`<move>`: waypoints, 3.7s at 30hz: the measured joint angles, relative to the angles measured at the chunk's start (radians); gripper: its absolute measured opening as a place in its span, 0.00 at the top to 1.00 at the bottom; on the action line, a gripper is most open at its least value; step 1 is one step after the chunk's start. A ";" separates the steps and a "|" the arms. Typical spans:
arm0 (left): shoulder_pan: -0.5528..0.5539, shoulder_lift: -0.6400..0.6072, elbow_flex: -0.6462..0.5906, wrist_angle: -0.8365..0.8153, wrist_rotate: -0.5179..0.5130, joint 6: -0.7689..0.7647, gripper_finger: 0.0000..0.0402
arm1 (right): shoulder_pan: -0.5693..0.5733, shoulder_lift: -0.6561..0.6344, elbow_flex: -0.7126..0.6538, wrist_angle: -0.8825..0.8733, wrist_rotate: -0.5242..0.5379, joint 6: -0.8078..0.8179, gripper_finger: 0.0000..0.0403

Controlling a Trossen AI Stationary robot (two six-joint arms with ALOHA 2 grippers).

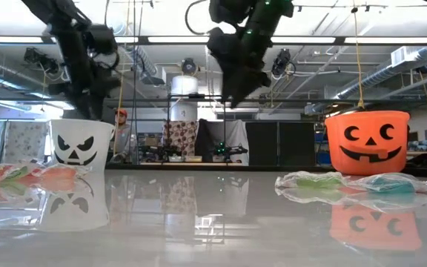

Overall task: Sort candy by brand, put in halloween buckets
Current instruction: Put the blue lollipop into the white bucket

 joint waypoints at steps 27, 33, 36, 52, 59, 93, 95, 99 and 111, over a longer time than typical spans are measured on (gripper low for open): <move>-0.614 -0.237 0.000 0.147 0.235 -0.027 0.55 | 0.715 -0.021 -0.111 -0.391 -0.096 0.509 0.60; -0.681 -0.236 0.000 0.186 0.216 -0.029 0.55 | 0.869 -0.021 -0.195 -0.300 -0.041 0.481 0.60; -0.699 -0.236 0.000 0.178 0.212 -0.039 0.55 | 0.911 -0.021 -0.246 -0.221 -0.039 0.394 0.60; -0.790 -0.235 0.000 0.146 0.133 -0.115 0.55 | 0.933 -0.020 -0.477 -0.056 -0.096 0.309 0.52; -0.791 -0.217 0.000 0.151 0.119 -0.138 0.55 | 0.909 -0.025 -0.508 0.004 -0.131 0.316 0.78; -0.791 -0.198 0.000 0.556 0.300 -0.054 0.55 | 0.320 -0.215 -0.443 0.819 0.430 0.133 0.80; -0.791 -0.188 0.000 0.575 0.287 -0.054 0.55 | 0.293 -0.215 -0.443 0.887 0.414 0.055 0.80; -0.791 -0.149 0.000 0.630 0.255 -0.054 0.55 | 0.244 -0.215 -0.443 0.980 0.351 -0.069 0.80; -0.790 0.022 0.000 0.845 0.208 -0.072 0.59 | 0.173 -0.214 -0.443 1.045 0.266 -0.185 0.80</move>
